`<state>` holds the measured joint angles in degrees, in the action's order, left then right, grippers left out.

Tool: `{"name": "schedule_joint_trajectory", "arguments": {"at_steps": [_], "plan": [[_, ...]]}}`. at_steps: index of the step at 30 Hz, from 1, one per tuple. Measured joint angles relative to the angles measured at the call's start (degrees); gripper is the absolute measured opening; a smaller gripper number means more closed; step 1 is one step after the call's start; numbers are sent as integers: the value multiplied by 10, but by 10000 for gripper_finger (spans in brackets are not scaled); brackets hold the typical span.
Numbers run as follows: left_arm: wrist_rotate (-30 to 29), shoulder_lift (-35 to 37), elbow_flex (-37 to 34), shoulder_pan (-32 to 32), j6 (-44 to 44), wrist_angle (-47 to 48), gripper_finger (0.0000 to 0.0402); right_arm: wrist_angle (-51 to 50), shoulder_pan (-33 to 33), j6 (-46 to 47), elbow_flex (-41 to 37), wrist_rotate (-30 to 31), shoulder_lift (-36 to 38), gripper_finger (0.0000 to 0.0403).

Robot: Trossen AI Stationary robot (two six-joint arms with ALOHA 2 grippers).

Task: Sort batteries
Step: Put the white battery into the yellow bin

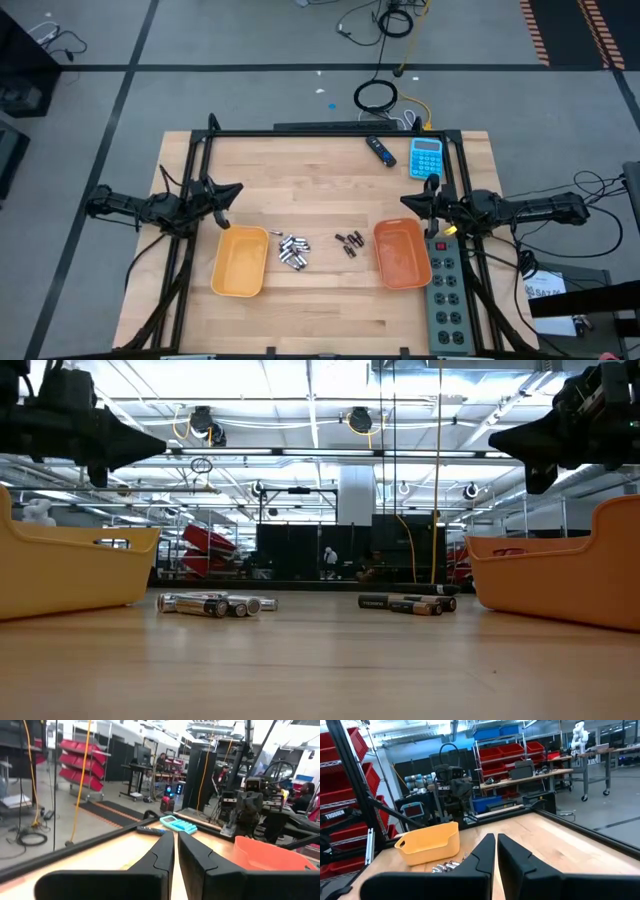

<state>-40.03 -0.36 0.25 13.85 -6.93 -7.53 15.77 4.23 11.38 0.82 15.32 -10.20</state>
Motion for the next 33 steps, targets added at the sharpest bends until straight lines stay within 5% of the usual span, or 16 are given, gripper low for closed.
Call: {"name": "schedule_joint_trajectory", "arguments": {"at_steps": [4,10,19,24,33], "plan": [[-2,0,1,0,-18,17,34,1,0,4,0,12,-25,11],[-12,-57,80,-10,-81,179,34,27,0,8,22,29,-109,12],[83,-268,189,-49,-53,224,39,17,0,-22,163,43,-384,65],[117,-397,269,-50,-15,223,92,-2,0,-35,259,22,-512,110],[193,-594,454,-77,44,333,141,-2,0,-75,341,24,-640,129]]}}
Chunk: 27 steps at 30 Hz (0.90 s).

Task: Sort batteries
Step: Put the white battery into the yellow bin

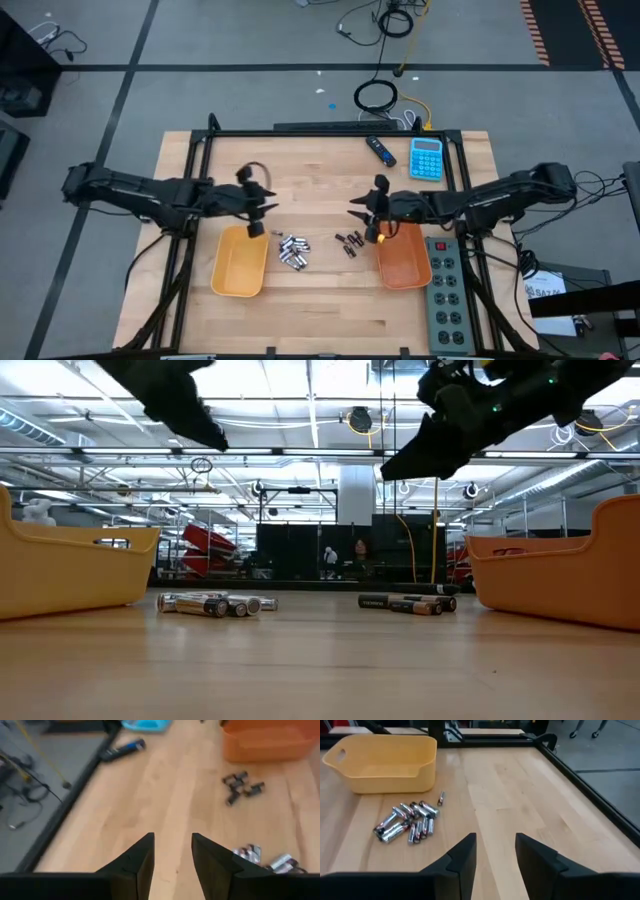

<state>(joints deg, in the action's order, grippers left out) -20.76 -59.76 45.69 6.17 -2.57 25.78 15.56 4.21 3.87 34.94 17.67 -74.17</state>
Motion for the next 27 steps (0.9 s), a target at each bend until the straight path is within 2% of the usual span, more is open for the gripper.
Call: {"name": "schedule_joint_trajectory", "arguments": {"at_steps": [6,12,19,27], "plan": [[56,-107,57,9,0,54,141,-27,0,8,0,2,3,130],[143,-211,104,15,-16,84,141,-26,0,-3,0,2,11,130],[145,-338,180,15,-13,147,141,-34,0,-17,0,3,11,130],[144,-380,177,14,-12,222,141,-37,0,-19,0,2,11,130]]}}
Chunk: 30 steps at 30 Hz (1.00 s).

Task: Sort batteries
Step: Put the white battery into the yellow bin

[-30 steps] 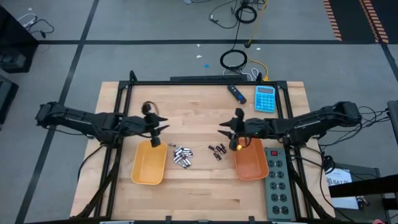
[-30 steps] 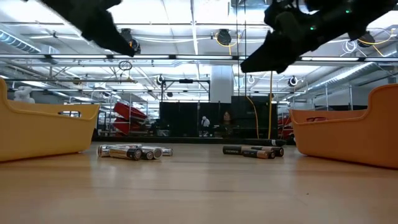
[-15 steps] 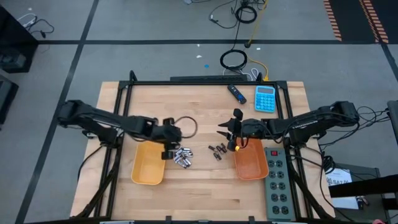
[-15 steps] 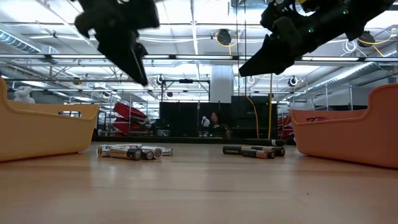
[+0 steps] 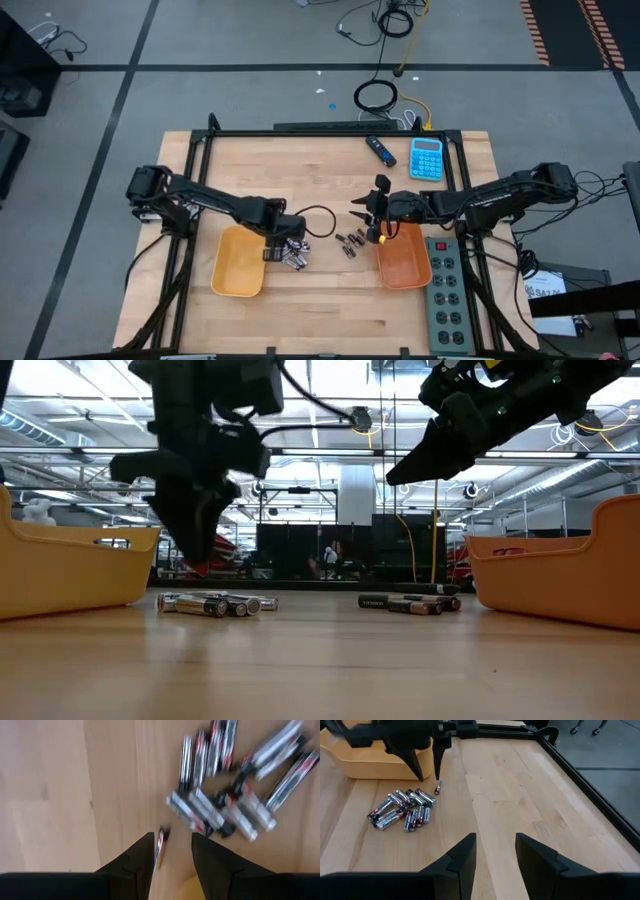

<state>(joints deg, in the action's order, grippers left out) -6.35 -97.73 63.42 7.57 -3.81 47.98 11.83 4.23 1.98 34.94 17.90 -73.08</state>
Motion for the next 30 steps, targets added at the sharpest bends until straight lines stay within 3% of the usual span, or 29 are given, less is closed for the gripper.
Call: {"name": "schedule_joint_trajectory", "arguments": {"at_steps": [14,30], "plan": [[-3,0,-57,-31,29,-4,140,10,4,15,-19,0,0,130],[23,-5,-58,-41,86,-30,140,10,4,14,-19,0,0,130]]}}
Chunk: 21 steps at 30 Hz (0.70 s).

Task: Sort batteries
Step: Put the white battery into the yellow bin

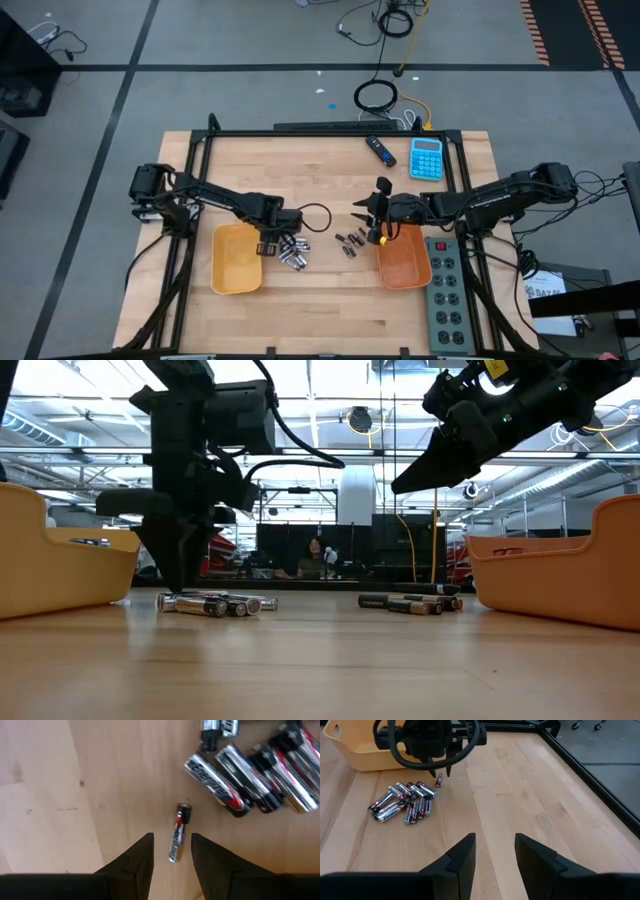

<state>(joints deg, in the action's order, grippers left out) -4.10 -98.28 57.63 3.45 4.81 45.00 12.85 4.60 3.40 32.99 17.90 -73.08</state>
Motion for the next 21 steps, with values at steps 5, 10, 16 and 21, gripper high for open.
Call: {"name": "schedule_joint_trajectory", "arguments": {"at_steps": [5,10,16,21], "plan": [[5,-8,0,0,7,-1,140,0,0,0,0,0,0,130],[9,-39,3,0,21,0,140,-2,0,0,0,0,0,130],[2,-56,4,1,40,-1,101,-4,0,0,0,0,0,130],[-5,-57,4,1,55,-3,21,-5,0,2,0,0,0,130]]}}
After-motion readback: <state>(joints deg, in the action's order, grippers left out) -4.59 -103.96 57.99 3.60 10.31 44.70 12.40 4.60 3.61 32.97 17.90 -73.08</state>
